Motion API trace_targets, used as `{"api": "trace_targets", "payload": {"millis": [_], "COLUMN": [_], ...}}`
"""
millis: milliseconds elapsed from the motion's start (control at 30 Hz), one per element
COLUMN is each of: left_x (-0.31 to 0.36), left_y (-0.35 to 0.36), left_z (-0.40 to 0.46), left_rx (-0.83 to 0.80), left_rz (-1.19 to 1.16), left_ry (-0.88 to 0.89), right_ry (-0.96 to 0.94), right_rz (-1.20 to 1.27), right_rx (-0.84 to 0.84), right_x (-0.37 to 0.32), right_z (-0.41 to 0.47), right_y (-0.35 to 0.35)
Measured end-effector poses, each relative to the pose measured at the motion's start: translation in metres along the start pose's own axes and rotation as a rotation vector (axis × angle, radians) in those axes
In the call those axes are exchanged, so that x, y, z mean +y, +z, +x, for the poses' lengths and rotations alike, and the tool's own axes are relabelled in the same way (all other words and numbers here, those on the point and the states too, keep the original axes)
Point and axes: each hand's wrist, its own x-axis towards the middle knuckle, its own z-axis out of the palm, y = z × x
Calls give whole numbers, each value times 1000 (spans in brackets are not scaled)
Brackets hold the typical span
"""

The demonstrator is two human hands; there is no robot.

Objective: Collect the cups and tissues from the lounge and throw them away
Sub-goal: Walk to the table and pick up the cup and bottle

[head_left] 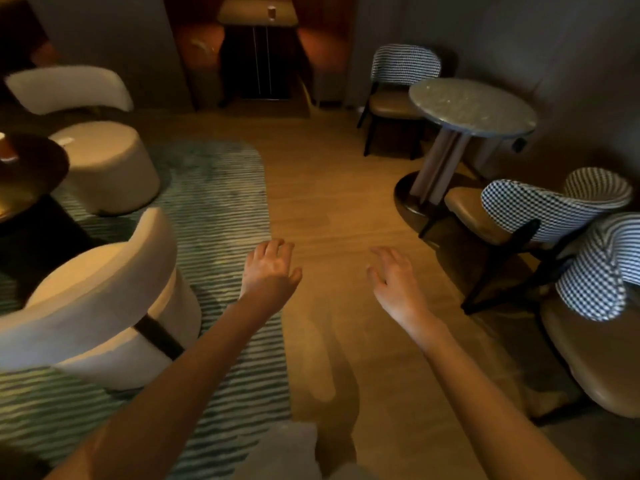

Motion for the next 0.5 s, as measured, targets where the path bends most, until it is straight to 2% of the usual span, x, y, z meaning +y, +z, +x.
{"api": "trace_targets", "payload": {"millis": [200,333,500], "left_x": [8,8,21], "left_y": [20,48,65], "left_z": [131,230,380], "left_rx": [0,-4,16], "left_rz": [46,42,57], "left_ry": [82,2,-31], "right_ry": [31,-66,-109], "right_rz": [-48,-136,-181], "right_rx": [19,-5,64], "right_x": [29,55,97], "right_z": [127,224,375], "right_y": [3,13,7]}}
